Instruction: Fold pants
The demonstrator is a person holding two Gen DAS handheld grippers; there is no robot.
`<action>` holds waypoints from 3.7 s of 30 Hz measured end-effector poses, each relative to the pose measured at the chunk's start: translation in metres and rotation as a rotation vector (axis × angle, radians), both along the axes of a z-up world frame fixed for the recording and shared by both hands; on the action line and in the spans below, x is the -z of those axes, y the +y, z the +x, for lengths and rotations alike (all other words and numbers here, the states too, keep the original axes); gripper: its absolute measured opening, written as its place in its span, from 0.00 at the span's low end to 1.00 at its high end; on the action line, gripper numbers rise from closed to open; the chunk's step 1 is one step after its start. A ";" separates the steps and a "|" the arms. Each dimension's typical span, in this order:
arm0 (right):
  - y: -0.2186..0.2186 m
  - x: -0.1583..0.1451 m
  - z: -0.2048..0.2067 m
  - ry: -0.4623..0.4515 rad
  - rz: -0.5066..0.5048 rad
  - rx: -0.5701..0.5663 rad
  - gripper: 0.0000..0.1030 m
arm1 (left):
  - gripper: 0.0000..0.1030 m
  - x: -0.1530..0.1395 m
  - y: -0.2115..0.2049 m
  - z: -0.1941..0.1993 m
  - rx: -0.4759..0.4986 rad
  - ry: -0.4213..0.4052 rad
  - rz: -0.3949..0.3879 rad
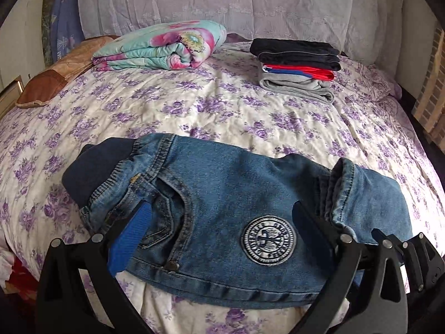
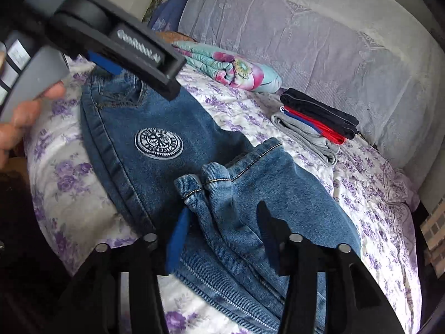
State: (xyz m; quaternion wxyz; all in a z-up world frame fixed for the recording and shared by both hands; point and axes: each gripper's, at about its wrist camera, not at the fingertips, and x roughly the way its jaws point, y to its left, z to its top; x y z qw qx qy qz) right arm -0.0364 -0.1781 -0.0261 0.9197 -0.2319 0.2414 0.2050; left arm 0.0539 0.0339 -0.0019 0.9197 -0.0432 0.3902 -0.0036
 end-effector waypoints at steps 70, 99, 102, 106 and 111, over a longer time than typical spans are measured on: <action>-0.157 0.022 0.125 0.562 0.296 0.232 0.35 | 0.96 0.053 -0.113 0.011 0.273 0.071 0.087; 0.039 0.018 0.154 0.566 0.123 -0.082 0.51 | 0.95 0.048 0.134 -0.009 -0.262 0.113 -0.397; 0.036 0.018 0.156 0.568 0.145 -0.091 0.51 | 0.95 0.050 0.138 0.004 -0.240 0.109 -0.511; 0.032 0.019 0.156 0.559 0.174 -0.103 0.51 | 0.95 0.056 0.149 0.008 -0.232 0.084 -0.635; 0.031 0.019 0.155 0.551 0.181 -0.108 0.51 | 0.95 0.057 0.151 0.010 -0.179 0.072 -0.691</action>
